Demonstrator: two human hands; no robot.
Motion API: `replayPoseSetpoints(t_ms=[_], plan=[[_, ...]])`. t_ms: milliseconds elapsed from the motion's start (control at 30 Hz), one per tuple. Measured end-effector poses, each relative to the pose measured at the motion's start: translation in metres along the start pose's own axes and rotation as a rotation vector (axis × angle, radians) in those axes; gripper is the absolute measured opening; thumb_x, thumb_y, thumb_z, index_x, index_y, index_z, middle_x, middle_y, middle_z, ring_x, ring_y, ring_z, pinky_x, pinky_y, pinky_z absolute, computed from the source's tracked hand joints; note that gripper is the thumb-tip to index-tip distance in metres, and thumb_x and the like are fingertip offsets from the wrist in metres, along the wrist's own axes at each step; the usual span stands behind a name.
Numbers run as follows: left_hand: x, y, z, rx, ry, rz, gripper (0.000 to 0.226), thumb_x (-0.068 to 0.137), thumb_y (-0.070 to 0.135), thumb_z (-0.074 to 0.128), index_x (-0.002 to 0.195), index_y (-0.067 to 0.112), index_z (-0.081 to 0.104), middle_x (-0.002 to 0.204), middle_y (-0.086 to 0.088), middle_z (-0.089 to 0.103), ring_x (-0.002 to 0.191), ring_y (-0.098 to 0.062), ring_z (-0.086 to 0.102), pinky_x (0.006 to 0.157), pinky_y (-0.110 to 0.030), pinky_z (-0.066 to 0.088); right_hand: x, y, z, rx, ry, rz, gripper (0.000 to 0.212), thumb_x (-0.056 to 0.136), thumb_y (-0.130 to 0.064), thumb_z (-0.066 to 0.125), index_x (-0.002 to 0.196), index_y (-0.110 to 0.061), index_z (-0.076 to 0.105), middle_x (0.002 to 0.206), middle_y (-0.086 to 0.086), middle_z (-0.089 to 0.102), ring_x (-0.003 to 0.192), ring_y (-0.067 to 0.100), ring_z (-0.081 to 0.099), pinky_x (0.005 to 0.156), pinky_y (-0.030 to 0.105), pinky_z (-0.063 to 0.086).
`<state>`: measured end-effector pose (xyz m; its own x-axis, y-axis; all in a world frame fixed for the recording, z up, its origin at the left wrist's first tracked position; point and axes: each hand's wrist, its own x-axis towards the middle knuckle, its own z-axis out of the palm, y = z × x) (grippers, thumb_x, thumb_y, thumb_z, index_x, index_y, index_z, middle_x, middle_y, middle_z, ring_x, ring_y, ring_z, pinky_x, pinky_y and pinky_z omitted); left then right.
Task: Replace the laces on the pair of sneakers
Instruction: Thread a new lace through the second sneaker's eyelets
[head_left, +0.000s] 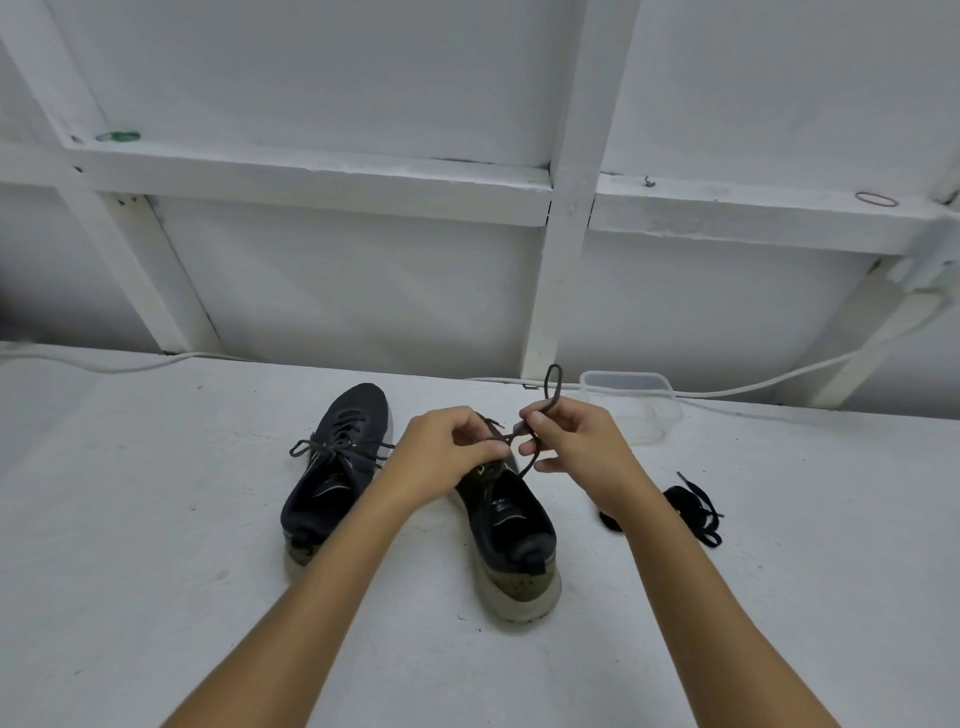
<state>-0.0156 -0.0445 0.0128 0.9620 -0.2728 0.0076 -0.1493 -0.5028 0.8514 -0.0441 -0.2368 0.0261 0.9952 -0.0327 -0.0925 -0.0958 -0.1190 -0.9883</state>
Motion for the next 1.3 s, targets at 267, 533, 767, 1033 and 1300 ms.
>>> replayPoseSetpoints(t_ms=[267,533,767,1033,1300], plan=[[0.006,0.007,-0.029,0.119,0.349,0.02,0.011,0.088,0.007,0.06,0.085,0.018,0.061,0.086,0.008,0.069,0.056,-0.006,0.068,0.05,-0.015,0.046,-0.002,0.012,0.01,0.029,-0.028,0.044,0.015,0.102,-0.017,0.06,0.096,-0.019,0.073,0.096,0.004,0.077,0.091,0.015,0.073,0.063,0.019,0.057],[0.009,-0.006,-0.038,0.246,0.475,0.11,0.017,0.088,0.004,0.067,0.084,0.019,0.073,0.094,0.012,0.064,0.068,-0.006,0.051,0.069,-0.015,0.039,-0.005,0.02,0.007,-0.018,0.009,0.09,0.013,0.1,-0.025,0.062,0.097,-0.03,0.075,0.084,-0.017,0.074,0.078,-0.003,0.069,0.065,0.019,0.052],[-0.005,-0.034,-0.042,0.587,0.168,-0.107,0.023,0.091,0.027,0.068,0.113,0.027,0.074,0.11,0.003,0.073,0.102,-0.019,0.067,0.087,-0.032,0.052,-0.018,0.053,-0.001,0.161,0.051,0.31,0.015,0.101,-0.023,0.061,0.107,-0.014,0.072,0.09,0.0,0.074,0.082,0.01,0.074,0.066,0.021,0.056],[-0.032,-0.019,0.004,0.225,0.017,-0.021,0.022,0.08,0.052,0.074,0.083,0.032,0.065,0.082,0.018,0.069,0.07,0.003,0.062,0.072,-0.021,0.05,-0.025,0.07,0.018,0.467,0.081,0.401,0.02,0.102,-0.024,0.06,0.115,-0.011,0.068,0.087,0.0,0.074,0.081,0.013,0.073,0.07,0.025,0.057],[-0.026,-0.028,-0.003,0.323,-0.017,0.124,0.025,0.1,0.03,0.057,0.123,0.031,0.064,0.121,0.016,0.062,0.072,0.003,0.057,0.084,-0.017,0.043,-0.031,0.061,0.009,-0.431,0.331,0.311,0.043,0.083,-0.054,0.076,0.087,-0.015,0.058,0.075,-0.001,0.068,0.063,0.012,0.064,0.053,0.024,0.043]])
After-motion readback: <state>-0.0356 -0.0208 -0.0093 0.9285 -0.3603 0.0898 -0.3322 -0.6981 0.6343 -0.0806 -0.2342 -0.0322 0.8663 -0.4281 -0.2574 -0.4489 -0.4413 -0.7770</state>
